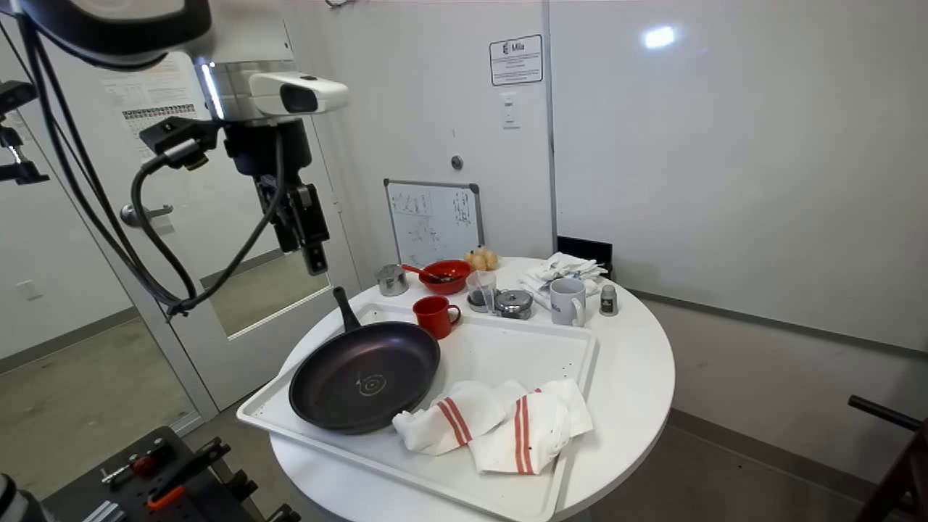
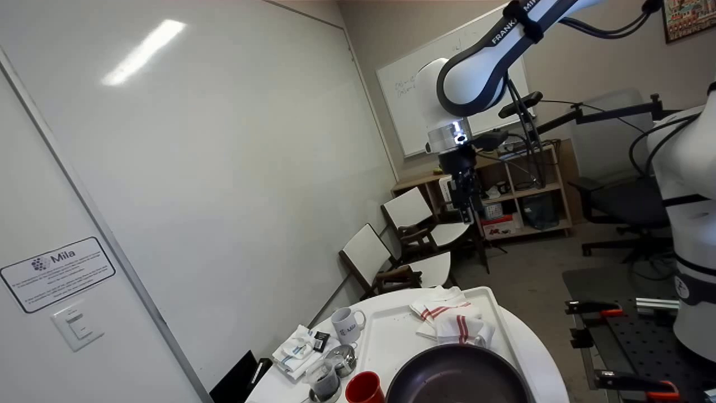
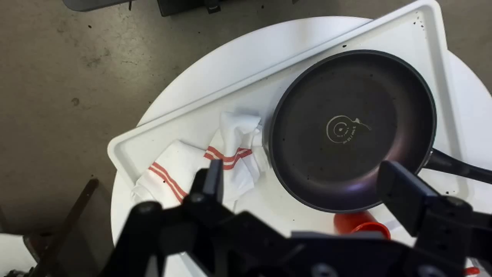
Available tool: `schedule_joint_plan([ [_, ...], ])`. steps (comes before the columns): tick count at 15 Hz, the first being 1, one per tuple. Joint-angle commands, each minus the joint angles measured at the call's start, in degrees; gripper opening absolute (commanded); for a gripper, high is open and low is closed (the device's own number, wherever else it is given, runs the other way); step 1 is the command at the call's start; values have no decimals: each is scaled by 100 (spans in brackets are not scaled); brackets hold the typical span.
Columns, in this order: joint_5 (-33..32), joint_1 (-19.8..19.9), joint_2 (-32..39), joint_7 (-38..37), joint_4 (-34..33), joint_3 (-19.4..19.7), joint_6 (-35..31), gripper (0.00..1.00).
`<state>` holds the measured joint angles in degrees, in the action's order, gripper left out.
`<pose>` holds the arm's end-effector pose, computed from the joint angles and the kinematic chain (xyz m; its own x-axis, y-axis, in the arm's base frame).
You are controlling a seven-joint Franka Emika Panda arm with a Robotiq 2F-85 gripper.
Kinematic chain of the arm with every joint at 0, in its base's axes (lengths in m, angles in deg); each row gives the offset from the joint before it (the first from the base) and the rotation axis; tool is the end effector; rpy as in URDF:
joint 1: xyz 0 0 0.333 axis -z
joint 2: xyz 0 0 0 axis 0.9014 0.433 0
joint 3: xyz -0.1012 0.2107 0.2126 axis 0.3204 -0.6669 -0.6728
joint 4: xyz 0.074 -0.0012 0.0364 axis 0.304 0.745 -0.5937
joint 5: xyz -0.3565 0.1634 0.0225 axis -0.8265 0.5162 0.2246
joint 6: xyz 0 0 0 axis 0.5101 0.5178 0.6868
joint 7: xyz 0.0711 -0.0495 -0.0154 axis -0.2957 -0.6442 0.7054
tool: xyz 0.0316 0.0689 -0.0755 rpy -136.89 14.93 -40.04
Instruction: Use the red striped cloth to wipe the pan
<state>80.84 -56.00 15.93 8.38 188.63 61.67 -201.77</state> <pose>0.3561 -0.1081 0.4388 0.9732 -0.2299 -0.0117 -0.2301 -0.9717 -0.0527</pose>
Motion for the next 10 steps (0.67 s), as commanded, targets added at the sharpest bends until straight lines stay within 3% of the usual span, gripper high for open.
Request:
schedule_joint_plan([
  [1,17,9,63,-13,-31,-32,-10,100],
  [10,510,-247,1758,-132,-628,-90,-797,100],
])
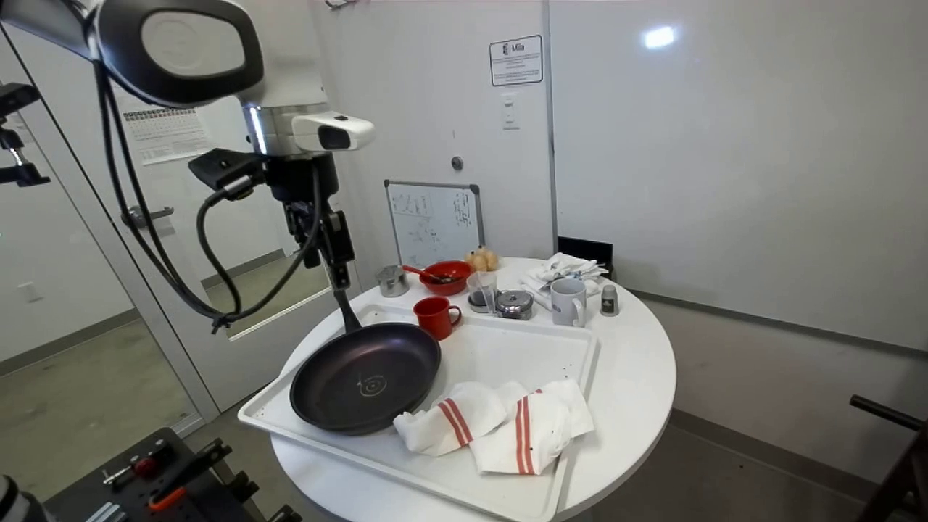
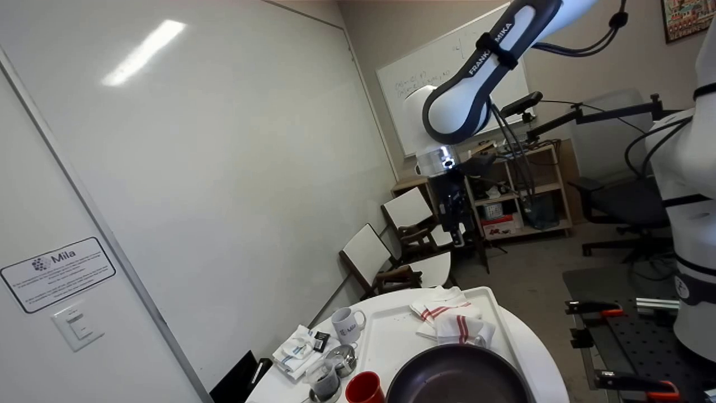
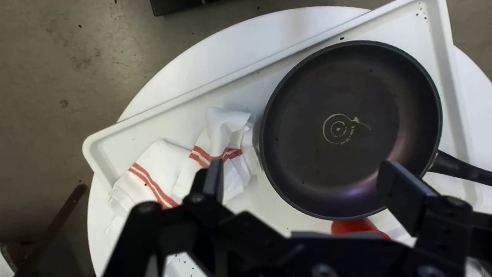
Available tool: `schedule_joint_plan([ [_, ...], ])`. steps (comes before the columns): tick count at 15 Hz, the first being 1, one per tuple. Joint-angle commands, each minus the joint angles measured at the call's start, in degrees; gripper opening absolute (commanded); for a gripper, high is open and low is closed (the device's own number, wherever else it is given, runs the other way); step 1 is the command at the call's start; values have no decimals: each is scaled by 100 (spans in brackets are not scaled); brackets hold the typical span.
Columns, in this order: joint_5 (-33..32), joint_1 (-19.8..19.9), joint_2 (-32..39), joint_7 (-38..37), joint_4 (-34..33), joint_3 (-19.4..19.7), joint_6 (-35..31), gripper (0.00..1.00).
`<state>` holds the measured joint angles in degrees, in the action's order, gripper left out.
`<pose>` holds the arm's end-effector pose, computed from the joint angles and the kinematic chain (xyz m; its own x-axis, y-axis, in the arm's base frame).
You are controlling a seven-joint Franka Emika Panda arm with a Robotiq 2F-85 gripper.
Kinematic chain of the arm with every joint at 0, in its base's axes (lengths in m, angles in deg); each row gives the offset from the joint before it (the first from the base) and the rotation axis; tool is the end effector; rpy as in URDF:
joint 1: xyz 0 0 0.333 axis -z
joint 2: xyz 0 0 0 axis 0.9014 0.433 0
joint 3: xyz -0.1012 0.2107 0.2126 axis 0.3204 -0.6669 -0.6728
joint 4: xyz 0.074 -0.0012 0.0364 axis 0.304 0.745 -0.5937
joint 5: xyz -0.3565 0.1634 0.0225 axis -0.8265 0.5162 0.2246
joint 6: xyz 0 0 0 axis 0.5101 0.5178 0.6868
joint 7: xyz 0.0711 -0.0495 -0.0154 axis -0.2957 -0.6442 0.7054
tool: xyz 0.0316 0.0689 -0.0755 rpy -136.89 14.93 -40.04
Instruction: Use the red striped cloth to wipe the pan
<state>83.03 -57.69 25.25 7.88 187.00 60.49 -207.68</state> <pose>0.3925 -0.0949 0.3985 0.9752 -0.2174 -0.0422 -0.2197 -0.9739 -0.0578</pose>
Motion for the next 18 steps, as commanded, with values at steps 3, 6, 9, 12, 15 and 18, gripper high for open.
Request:
schedule_joint_plan([
  [3,626,-65,1629,-117,-847,62,-500,100],
  [6,886,-33,2411,-180,-1205,33,-810,100],
  [9,900,-12,3035,-321,-1489,-8,-1092,100],
  [12,724,-28,3531,-606,-1648,-6,-1476,100],
  [15,592,-59,3856,-860,-1696,33,-1869,100],
  [18,311,-103,4057,-1157,-1656,143,-2233,100],
])
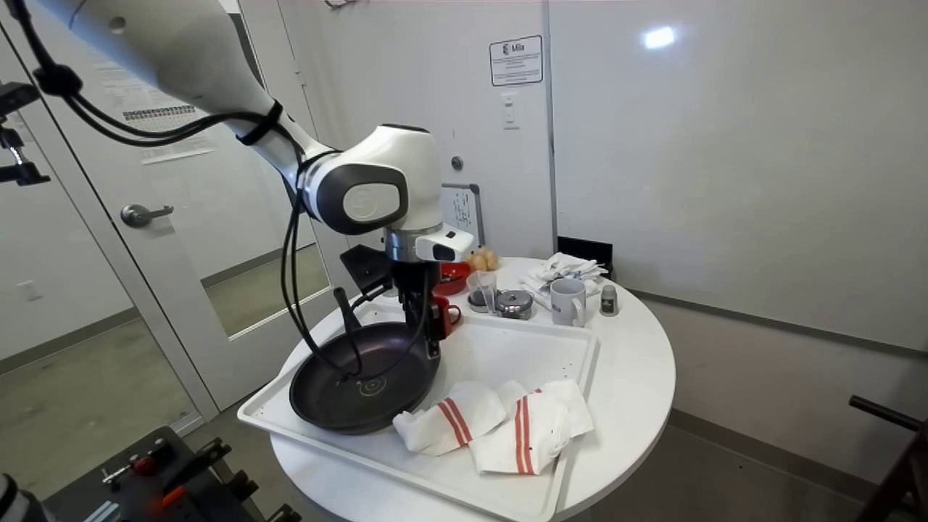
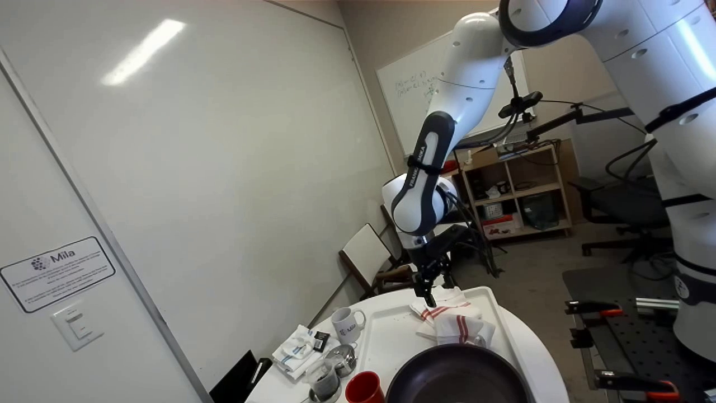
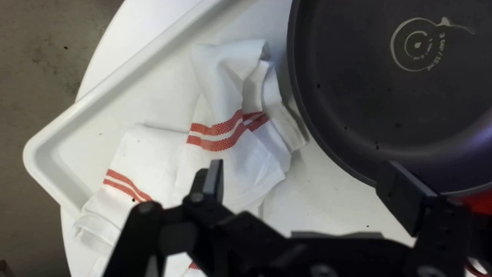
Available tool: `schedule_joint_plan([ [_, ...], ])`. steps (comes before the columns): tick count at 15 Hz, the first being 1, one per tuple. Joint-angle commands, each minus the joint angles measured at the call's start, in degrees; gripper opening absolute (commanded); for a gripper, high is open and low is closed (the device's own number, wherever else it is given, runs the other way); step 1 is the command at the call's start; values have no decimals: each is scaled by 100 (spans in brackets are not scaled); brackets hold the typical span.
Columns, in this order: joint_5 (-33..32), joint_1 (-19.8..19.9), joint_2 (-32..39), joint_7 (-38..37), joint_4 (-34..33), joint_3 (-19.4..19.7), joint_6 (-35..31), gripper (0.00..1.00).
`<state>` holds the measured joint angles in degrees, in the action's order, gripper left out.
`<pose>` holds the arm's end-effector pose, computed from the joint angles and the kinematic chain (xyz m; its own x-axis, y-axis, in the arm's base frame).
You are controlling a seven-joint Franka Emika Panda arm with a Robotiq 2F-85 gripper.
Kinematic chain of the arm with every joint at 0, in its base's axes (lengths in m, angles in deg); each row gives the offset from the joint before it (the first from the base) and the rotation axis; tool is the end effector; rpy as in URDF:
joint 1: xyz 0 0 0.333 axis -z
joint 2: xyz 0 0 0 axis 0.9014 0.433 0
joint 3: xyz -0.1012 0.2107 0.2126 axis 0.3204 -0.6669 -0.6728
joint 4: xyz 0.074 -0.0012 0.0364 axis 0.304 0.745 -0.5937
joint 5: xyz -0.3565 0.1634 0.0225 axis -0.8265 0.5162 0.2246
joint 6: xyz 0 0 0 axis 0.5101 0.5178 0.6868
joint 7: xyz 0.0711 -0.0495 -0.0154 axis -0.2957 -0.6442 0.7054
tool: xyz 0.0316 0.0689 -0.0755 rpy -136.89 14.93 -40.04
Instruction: Use the red striped cloth to wipe the pan
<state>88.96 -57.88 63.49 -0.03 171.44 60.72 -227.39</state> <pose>0.5077 -0.1263 0.2256 0.8955 -0.4355 -0.0922 -0.4388 -0.8984 -0.0177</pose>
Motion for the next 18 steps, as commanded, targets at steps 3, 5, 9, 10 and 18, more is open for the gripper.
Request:
schedule_joint_plan([
  [3,-468,-94,359,-559,-91,201,-413,100],
  [5,-552,-97,436,-655,-110,248,-464,100],
  [9,-392,-31,501,-626,-127,190,-425,100],
  [10,-426,-15,436,-530,-55,196,-374,100],
  [18,-324,43,888,-508,-377,153,-309,100],
])
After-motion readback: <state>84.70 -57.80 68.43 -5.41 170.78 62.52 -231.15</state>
